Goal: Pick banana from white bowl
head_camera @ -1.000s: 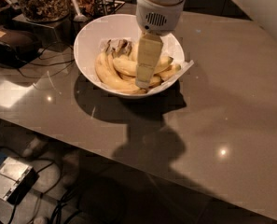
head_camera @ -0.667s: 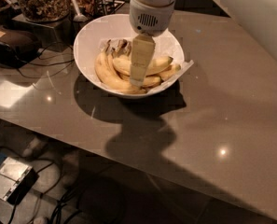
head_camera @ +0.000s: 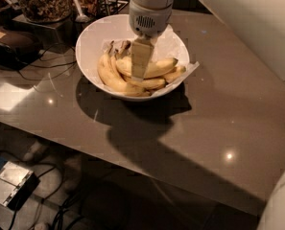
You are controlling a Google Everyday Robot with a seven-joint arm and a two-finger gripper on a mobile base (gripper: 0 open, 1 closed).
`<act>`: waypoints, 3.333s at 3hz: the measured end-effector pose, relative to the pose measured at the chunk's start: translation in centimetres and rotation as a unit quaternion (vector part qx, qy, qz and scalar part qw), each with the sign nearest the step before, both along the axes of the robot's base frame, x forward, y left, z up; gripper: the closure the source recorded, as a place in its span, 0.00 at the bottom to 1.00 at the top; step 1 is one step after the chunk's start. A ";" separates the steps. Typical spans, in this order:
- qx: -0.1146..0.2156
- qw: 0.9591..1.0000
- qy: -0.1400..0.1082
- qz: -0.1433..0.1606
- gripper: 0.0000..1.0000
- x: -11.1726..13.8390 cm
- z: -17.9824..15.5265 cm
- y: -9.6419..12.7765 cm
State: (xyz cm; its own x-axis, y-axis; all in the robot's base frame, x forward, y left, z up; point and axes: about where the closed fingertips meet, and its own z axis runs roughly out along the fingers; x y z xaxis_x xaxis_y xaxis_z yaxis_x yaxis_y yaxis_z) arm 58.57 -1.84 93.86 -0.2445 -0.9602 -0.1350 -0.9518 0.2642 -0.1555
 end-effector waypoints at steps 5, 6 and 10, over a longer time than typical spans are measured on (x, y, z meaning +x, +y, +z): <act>-0.018 1.000 0.018 0.000 0.43 1.6 -3.0 1.3; -0.024 0.999 0.028 0.006 0.44 1.5 -4.3 1.6; -0.001 0.999 0.032 0.018 1.00 0.8 -4.5 1.1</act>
Offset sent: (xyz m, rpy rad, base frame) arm -0.0025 0.0020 -0.0214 -0.0664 0.0890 -0.0013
